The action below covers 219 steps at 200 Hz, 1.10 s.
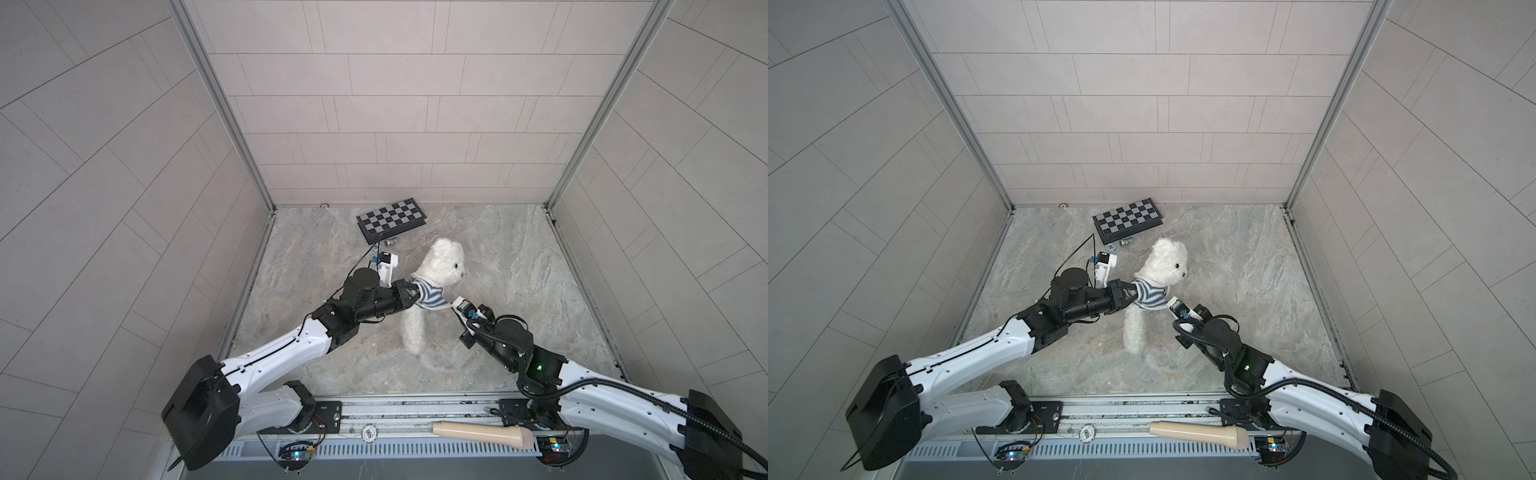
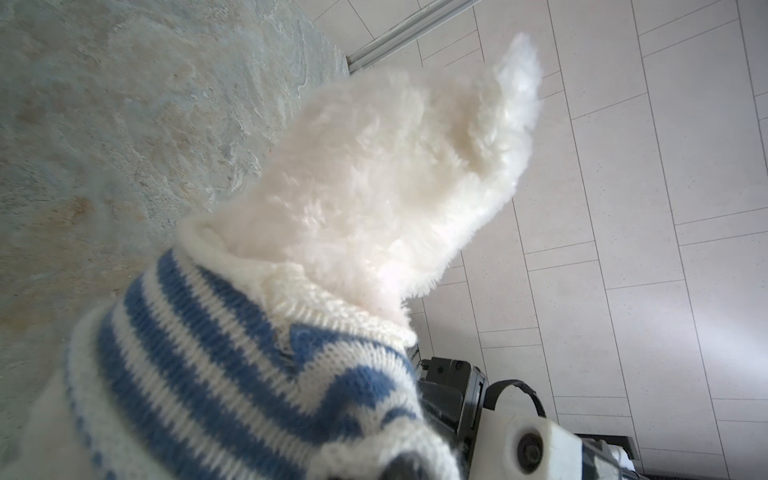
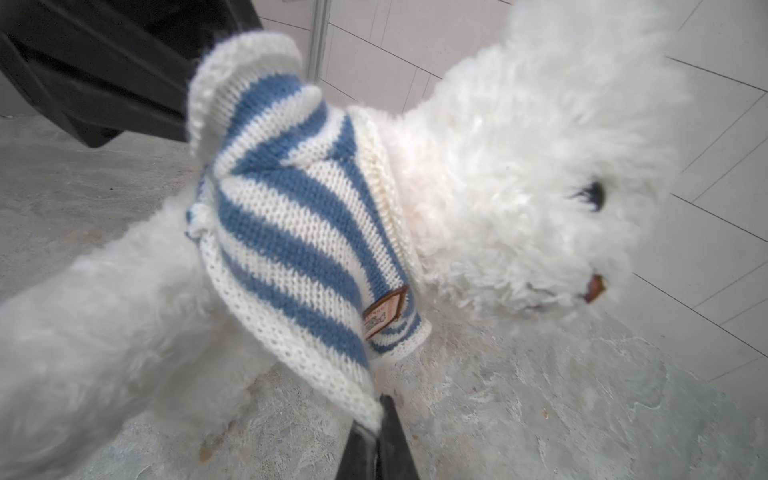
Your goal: Dress the teddy bear
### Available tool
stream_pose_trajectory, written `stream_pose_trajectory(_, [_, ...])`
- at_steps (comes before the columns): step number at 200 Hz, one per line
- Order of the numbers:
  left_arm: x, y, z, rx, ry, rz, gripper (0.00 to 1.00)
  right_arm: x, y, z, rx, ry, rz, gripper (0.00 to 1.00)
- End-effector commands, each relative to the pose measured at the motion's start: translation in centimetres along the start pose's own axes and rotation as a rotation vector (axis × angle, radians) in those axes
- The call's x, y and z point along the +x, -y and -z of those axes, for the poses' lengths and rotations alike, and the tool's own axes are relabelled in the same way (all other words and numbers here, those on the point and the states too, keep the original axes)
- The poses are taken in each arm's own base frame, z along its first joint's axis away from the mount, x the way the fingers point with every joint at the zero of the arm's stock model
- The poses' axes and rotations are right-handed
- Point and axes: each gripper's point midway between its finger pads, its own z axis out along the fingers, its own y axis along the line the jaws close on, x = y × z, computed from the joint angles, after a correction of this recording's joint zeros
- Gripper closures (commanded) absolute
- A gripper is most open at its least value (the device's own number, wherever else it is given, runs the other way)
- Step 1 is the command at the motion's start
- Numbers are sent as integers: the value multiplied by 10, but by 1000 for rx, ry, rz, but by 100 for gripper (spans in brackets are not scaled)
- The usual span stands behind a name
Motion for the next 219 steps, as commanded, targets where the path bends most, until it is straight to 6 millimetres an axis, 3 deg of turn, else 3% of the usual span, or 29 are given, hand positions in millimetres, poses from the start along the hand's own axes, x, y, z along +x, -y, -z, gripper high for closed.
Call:
stream_pose_trajectory(1, [-12, 31, 9, 83, 27, -58, 100, 25, 19, 4, 97, -89, -24, 100])
stream_pose_trajectory(30, [-10, 22, 12, 52, 23, -65, 100, 35, 31, 5, 137, -118, -83, 100])
stream_pose_trajectory(57, [-11, 11, 18, 26, 40, -49, 100, 40, 32, 4, 136, -134, -103, 100])
stream_pose_trajectory(111, [-20, 7, 33, 37, 99, -39, 100, 49, 28, 5, 126, -160, -113, 100])
stream_pose_trajectory(129, [-24, 11, 36, 100, 116, -8, 100, 50, 27, 3, 123, -168, -124, 100])
stream_pose_trajectory(172, [-24, 42, 47, 269, 112, -12, 100, 52, 33, 0, 159, -196, -140, 100])
stream_pose_trajectory(219, [-13, 51, 56, 241, 38, -105, 100, 53, 36, -8, 173, -215, -151, 100])
